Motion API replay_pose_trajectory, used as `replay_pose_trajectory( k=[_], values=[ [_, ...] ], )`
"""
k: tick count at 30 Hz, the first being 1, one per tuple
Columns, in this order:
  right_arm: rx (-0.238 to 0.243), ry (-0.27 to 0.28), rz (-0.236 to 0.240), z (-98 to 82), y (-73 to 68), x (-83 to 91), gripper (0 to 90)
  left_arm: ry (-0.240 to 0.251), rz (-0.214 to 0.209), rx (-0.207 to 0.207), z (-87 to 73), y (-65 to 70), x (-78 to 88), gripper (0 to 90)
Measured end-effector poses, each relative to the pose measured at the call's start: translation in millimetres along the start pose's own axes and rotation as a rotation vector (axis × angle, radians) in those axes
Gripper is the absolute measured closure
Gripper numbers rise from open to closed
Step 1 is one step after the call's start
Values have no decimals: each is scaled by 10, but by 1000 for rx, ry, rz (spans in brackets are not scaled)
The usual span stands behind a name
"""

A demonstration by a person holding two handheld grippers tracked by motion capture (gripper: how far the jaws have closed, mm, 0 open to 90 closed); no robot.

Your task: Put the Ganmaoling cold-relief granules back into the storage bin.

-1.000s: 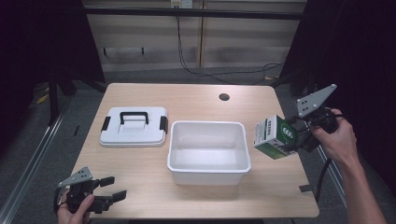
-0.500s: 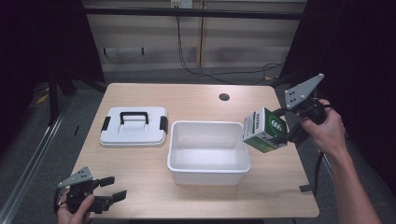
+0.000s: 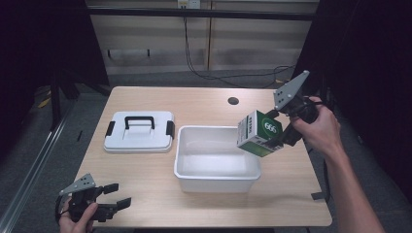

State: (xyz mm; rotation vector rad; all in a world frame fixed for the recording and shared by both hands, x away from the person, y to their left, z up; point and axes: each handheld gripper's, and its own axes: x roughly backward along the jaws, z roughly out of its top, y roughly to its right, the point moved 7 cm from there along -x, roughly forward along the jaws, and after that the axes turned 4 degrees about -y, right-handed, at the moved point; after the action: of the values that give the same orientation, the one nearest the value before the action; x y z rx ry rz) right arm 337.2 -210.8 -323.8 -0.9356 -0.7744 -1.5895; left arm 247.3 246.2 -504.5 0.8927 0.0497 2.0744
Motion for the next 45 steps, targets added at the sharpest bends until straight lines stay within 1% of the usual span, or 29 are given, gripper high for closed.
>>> replay_pose_trajectory(
  k=[2, 3, 5, 6, 8, 13, 14, 15, 16, 17, 20, 22, 25, 26, 29, 30, 31, 32, 33, 34, 37, 38, 42, 43, 45],
  values=[
    [4, 3, 7, 19, 1, -15, 156, 1, 1, 0, 1, -1, 1, 170],
    [9, -2, 16, 62, 4, -66, 156, 2, -1, 1, 2, 0, 2, 170],
    [14, -3, 15, 77, 11, -89, 155, 2, -1, 0, 3, 0, 2, 170],
    [14, -21, 23, 110, 16, -142, 155, 3, -1, 0, 2, 1, 4, 170],
    [20, -31, 30, 147, 27, -179, 156, 2, -2, 1, 1, 0, 5, 170],
    [29, -49, 32, 224, 36, -219, 155, 4, -2, 2, 2, -2, 3, 170],
    [26, -70, 34, 241, 39, -239, 155, 3, -3, 1, 2, -1, 4, 170],
    [26, -70, 34, 241, 39, -239, 155, 3, -4, 1, 2, -1, 4, 170],
    [26, -83, 32, 247, 43, -251, 155, 3, -2, 1, 2, -2, 5, 170],
    [25, -104, 38, 253, 44, -278, 155, 4, -2, 1, 2, -2, 5, 170],
    [24, -120, 38, 257, 48, -308, 154, 3, -3, 2, 2, -2, 5, 170],
    [25, -135, 59, 259, 39, -351, 154, 5, -3, 2, 3, -1, 6, 170],
    [24, -158, 58, 256, 38, -377, 154, 3, -3, 1, 3, -3, 5, 170],
    [26, -171, 67, 252, 34, -399, 154, 3, -2, 0, 3, -2, 5, 170],
    [29, -238, 64, 227, 38, -467, 153, 3, -3, 2, 2, -2, 5, 170],
    [32, -270, 70, 215, 45, -503, 153, 4, -3, 3, 2, -3, 7, 170],
    [26, -286, 67, 211, 45, -521, 153, 4, -3, 3, 2, -3, 7, 170],
    [32, -289, 67, 211, 51, -541, 152, 4, -2, 3, 3, -4, 7, 170],
    [28, -289, 68, 219, 46, -554, 152, 3, -3, 3, 2, -4, 6, 170],
    [39, -284, 73, 230, 50, -567, 152, 3, -2, 2, 2, -5, 5, 170],
    [40, -293, 76, 245, 51, -598, 152, 3, -3, 2, 2, -4, 6, 170],
    [33, -301, 77, 247, 47, -613, 152, 3, -3, 2, 3, -3, 6, 170],
    [43, -335, 74, 245, 79, -710, 151, 3, -3, 3, 1, -4, 5, 170],
    [41, -349, 79, 244, 88, -759, 151, 4, -4, 3, 2, -1, 6, 170],
    [46, -350, 86, 243, 86, -776, 150, 6, -6, 3, 3, 1, 7, 170]
  ],
)
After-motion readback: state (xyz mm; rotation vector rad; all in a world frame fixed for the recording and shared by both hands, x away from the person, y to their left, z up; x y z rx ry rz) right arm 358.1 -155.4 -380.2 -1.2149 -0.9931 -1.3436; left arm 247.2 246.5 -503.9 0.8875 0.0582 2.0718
